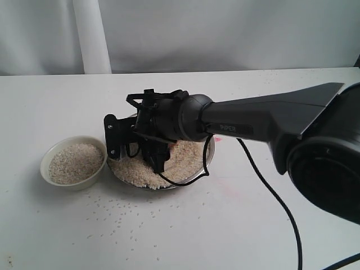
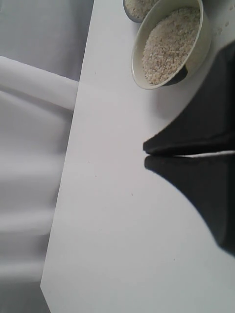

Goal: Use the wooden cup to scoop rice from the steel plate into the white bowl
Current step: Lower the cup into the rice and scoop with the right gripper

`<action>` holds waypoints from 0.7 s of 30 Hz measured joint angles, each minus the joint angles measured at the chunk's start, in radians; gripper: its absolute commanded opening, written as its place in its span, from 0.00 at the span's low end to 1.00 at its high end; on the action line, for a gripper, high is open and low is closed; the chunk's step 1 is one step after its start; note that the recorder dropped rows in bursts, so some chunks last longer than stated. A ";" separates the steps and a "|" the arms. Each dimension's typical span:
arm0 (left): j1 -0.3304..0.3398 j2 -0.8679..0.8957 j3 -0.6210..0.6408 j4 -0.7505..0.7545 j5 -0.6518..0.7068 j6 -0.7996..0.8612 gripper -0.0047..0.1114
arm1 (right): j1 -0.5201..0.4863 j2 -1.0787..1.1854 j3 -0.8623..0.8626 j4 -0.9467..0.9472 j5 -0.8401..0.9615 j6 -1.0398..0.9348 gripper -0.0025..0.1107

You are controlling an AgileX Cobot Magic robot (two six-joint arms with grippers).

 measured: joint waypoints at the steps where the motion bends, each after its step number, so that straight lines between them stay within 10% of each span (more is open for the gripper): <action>1: 0.000 0.000 0.000 0.000 0.000 0.000 0.04 | -0.002 -0.001 0.000 0.012 -0.003 0.000 0.02; 21: 0.000 0.000 0.000 0.000 0.000 0.000 0.04 | -0.065 -0.007 -0.001 0.299 -0.059 0.002 0.02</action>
